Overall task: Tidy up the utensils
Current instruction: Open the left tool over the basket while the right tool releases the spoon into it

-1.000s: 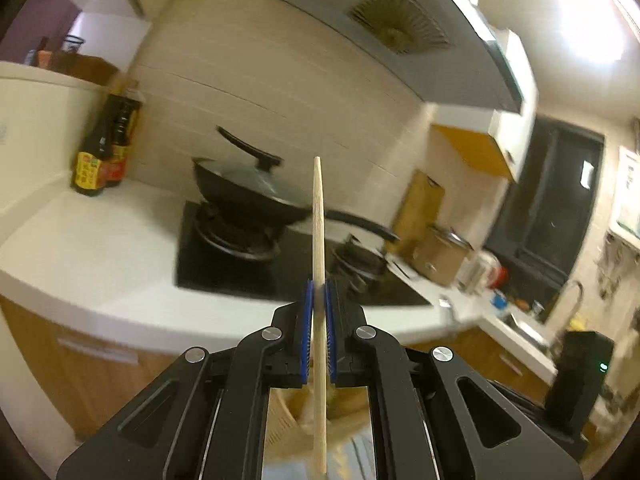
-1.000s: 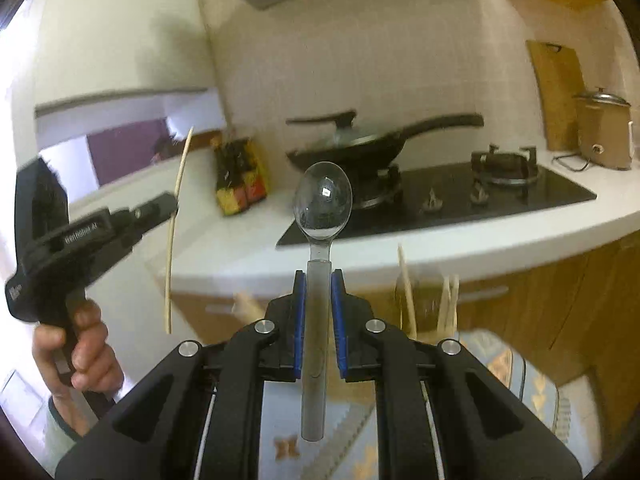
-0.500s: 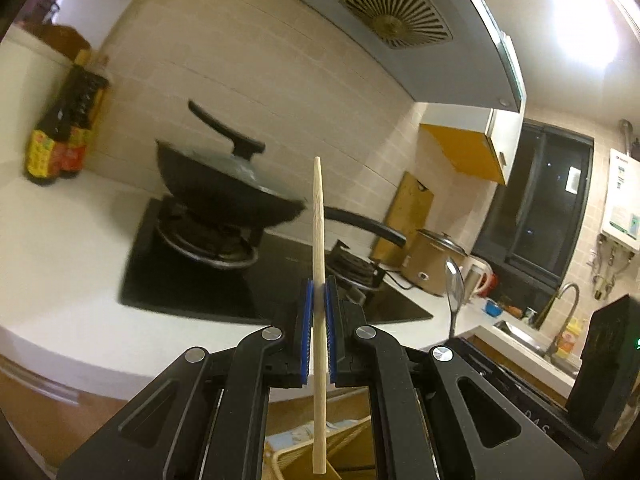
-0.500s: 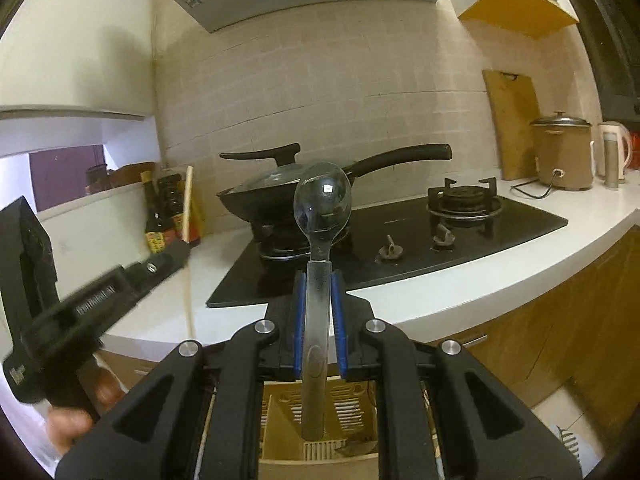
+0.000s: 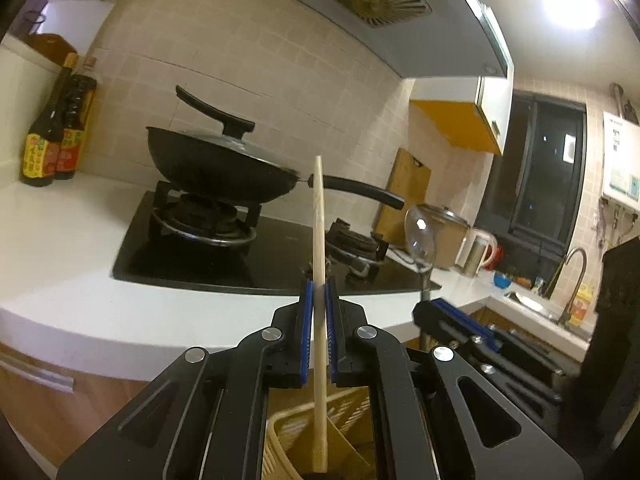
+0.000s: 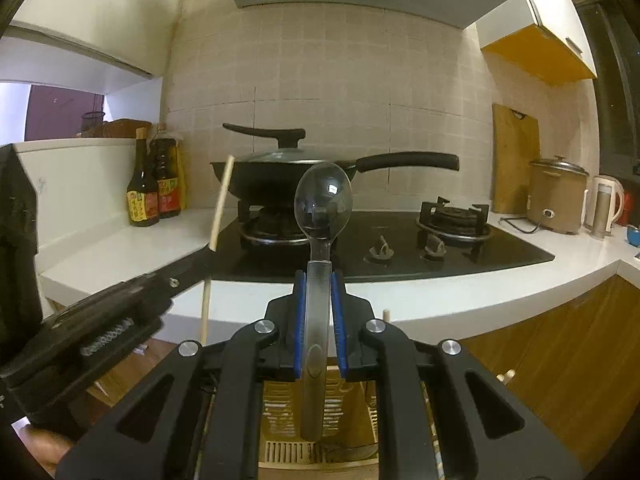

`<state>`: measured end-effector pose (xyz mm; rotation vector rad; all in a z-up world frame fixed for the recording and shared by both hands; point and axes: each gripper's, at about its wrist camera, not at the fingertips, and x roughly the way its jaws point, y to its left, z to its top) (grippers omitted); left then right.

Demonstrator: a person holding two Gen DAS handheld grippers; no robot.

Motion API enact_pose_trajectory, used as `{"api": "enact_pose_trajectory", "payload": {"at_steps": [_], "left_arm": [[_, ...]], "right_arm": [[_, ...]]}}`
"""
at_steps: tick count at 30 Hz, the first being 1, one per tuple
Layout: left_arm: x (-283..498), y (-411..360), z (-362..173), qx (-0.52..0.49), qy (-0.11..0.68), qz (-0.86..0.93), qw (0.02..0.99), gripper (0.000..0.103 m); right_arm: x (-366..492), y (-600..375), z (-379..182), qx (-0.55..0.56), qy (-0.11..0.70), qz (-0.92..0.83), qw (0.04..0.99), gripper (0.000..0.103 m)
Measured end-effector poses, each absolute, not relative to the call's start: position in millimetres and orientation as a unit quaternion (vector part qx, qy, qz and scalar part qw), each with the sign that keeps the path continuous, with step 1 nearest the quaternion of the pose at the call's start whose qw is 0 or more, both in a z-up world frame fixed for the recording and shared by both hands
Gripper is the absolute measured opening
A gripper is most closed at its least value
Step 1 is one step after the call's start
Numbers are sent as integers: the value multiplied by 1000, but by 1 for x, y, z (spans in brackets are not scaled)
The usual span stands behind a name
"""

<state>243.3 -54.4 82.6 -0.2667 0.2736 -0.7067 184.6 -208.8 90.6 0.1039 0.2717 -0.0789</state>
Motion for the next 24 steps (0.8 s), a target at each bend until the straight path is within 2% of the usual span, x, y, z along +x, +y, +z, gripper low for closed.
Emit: {"api": "enact_pose_trajectory", "payload": {"at_steps": [3, 5, 6, 8, 11, 13, 18, 24], "left_arm": [[240, -51, 82, -133, 136, -351, 917, 5], [236, -49, 83, -131, 139, -360, 913, 5], [234, -49, 83, -129, 140, -362, 913, 6], [231, -49, 85, -120, 143, -363, 913, 10], [224, -47, 89, -114, 146, -363, 913, 22], [217, -41, 94, -120, 146, -364, 912, 45], [180, -18, 108, -134, 146, -358, 912, 68], [116, -6, 110, -111, 134, -335, 926, 78]], "right_arm": [[182, -214, 90, 68, 148, -29, 986, 12], [177, -219, 90, 80, 153, -19, 985, 19], [173, -221, 91, 84, 151, -20, 985, 30], [165, -224, 93, 91, 148, -21, 985, 44], [150, -228, 98, 96, 147, -18, 984, 44], [136, -232, 103, 99, 144, -17, 984, 44], [91, -240, 116, 105, 135, -1, 985, 49], [37, -246, 110, 93, 133, 7, 987, 61]]}}
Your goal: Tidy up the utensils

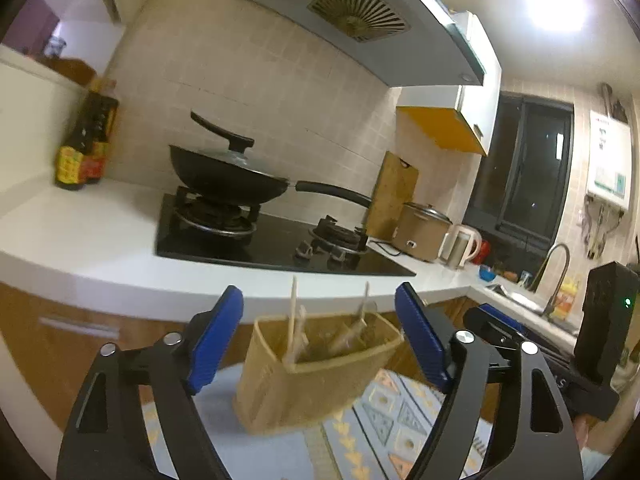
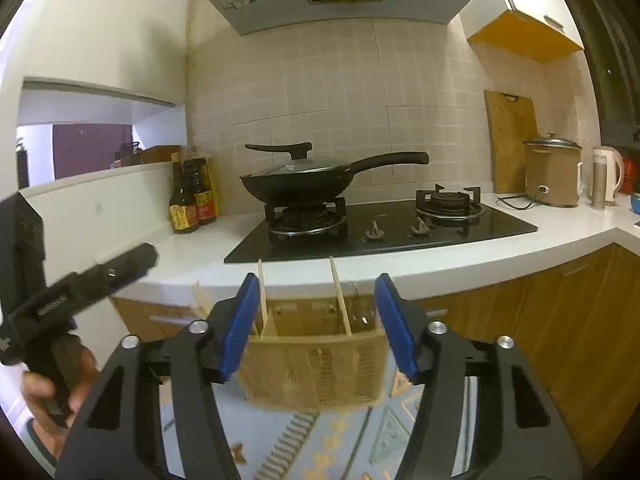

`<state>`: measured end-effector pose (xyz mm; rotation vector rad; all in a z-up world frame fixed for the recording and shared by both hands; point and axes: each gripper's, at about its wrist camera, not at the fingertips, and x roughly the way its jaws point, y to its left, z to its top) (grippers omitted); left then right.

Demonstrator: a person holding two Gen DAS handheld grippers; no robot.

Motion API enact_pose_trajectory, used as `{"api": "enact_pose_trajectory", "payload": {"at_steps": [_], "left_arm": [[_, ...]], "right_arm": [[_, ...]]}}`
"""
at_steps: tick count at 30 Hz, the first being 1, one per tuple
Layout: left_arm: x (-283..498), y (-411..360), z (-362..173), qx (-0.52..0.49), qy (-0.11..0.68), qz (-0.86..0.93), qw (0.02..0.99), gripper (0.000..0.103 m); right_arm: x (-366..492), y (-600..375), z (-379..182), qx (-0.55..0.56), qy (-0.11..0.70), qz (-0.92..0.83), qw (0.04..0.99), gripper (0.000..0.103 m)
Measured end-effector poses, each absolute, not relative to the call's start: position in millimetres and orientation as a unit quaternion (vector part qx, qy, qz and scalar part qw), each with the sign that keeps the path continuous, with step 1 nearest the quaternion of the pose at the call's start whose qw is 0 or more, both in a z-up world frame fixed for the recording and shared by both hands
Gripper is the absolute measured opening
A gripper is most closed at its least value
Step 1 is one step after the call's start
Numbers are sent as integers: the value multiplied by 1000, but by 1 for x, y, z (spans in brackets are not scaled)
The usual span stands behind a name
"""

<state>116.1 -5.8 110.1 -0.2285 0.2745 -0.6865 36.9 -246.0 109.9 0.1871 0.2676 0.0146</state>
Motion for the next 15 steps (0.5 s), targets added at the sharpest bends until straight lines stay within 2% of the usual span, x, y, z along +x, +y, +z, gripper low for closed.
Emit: {"api": "enact_pose_trajectory", "payload": {"at_steps": [4, 8, 10, 15], "left_arm": [[69, -6, 94, -100, 138, -299, 939, 81], [35, -17, 71, -80, 137, -238, 958, 84], [24, -24, 61, -62, 129, -204, 968, 85], [12, -37, 39, -34, 106, -133, 985, 88]], "right_arm": [[10, -248, 86, 84, 150, 21, 985, 74], [-6, -248, 58, 77, 158, 14, 984, 79], [-14, -246, 44, 63, 146, -10, 987, 85], [-17, -247, 11, 58, 142, -24, 988, 86]]}}
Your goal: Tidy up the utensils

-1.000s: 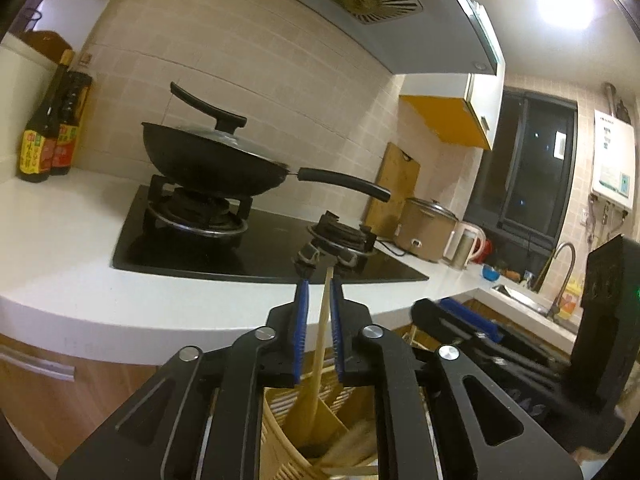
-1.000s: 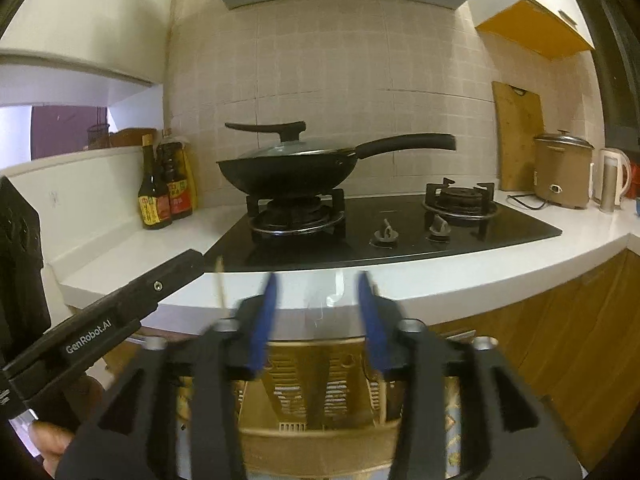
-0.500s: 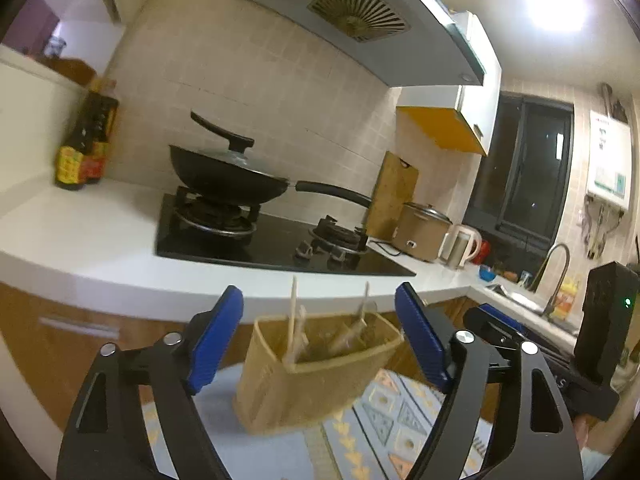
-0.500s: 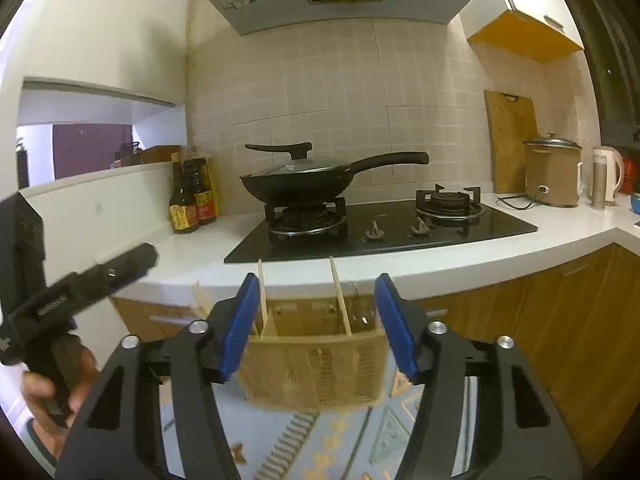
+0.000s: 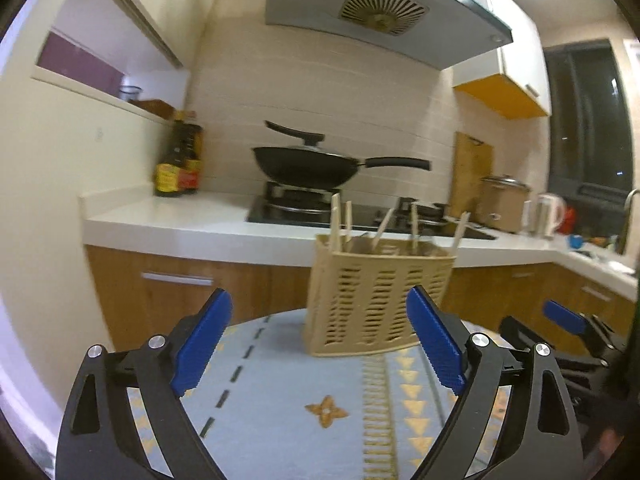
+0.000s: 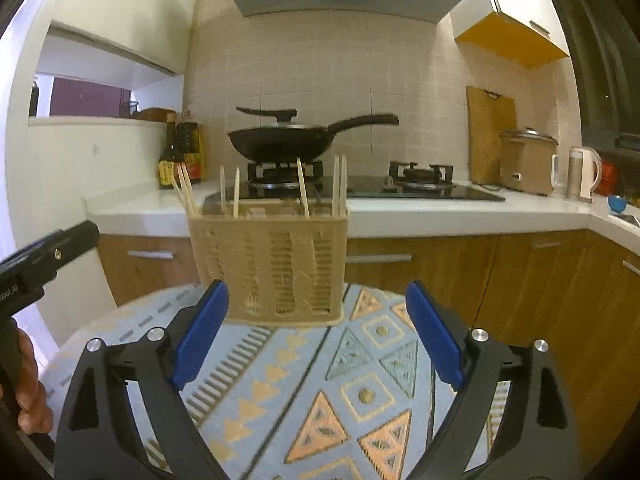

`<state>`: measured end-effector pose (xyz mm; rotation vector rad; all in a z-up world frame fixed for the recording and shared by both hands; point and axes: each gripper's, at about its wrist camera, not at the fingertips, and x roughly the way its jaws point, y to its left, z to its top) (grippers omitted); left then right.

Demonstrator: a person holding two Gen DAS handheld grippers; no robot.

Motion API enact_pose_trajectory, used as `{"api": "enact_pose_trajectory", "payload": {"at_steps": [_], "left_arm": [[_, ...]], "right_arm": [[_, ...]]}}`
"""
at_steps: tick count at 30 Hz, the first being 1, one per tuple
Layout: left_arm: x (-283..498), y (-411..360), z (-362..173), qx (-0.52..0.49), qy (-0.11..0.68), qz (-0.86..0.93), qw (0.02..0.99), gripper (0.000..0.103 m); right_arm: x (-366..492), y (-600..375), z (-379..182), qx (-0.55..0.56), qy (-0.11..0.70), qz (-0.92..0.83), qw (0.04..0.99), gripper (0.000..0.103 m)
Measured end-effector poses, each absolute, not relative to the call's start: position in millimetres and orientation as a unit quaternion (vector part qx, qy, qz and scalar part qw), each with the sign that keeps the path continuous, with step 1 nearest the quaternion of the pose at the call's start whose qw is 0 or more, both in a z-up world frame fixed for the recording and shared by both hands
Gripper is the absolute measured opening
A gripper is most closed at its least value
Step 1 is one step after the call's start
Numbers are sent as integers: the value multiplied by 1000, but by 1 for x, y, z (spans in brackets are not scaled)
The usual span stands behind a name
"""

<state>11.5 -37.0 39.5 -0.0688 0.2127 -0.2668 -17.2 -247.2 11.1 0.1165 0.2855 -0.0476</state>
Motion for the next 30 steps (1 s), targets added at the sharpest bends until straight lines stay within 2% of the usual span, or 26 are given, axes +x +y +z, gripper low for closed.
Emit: {"api": "enact_pose_trajectory", "payload": {"at_steps": [5, 10, 14, 30], "left_arm": [[18, -38, 17, -39, 115, -100, 987, 90], [22, -42, 16, -17, 112, -89, 990, 91], [16, -44, 14, -6, 110, -84, 990, 93], [14, -52, 12, 33, 107, -50, 992, 94]], "right_arm": [[-13, -251, 0, 49, 143, -23, 988, 86], [-4, -256, -5, 67, 162, -15, 984, 86], [-3, -254, -8, 61, 171, -14, 983, 92], [-1, -246, -12, 45, 183, -13, 982, 92]]}}
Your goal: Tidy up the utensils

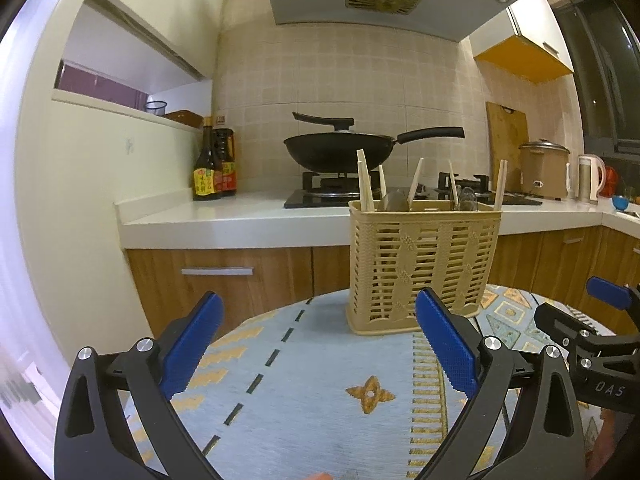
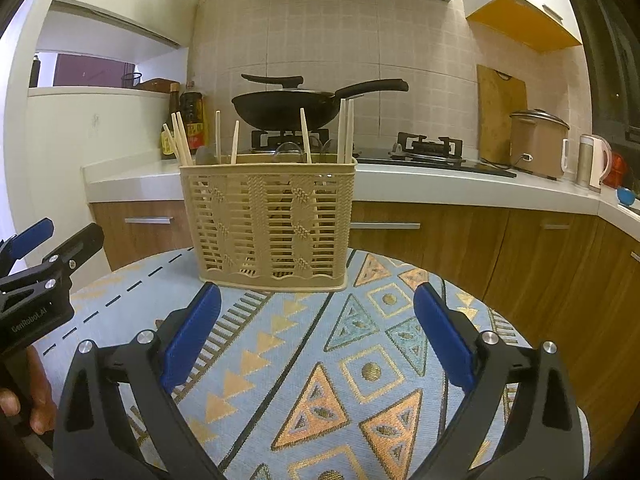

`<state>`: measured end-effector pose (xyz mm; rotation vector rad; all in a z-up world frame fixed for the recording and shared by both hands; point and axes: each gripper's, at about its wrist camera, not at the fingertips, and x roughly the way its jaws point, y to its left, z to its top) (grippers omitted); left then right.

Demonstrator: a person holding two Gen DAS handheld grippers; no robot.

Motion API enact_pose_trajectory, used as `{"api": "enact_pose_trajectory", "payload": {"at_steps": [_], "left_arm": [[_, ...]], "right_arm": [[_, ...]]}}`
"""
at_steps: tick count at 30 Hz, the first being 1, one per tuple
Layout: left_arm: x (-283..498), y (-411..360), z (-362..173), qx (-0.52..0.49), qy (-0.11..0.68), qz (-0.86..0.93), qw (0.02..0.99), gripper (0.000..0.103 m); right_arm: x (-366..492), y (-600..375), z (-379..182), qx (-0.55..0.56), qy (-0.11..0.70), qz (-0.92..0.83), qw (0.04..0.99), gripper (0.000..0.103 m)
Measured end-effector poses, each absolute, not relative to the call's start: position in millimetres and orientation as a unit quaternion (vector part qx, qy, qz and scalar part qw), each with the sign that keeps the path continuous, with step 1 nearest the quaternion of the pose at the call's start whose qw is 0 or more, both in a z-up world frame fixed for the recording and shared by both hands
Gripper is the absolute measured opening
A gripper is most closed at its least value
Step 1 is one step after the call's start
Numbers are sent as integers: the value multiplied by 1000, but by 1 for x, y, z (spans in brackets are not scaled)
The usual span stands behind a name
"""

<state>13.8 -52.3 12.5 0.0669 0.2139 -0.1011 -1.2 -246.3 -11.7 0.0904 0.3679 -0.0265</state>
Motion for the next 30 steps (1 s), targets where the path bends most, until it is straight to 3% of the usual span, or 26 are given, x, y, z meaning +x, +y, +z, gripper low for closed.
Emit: {"api": "enact_pose_trajectory", "payload": {"at_steps": [30], "left_arm": [[13, -57, 12, 49, 112, -40, 992, 95]], "right_arm": [[2, -250, -14, 57, 193, -20, 979, 95]]}}
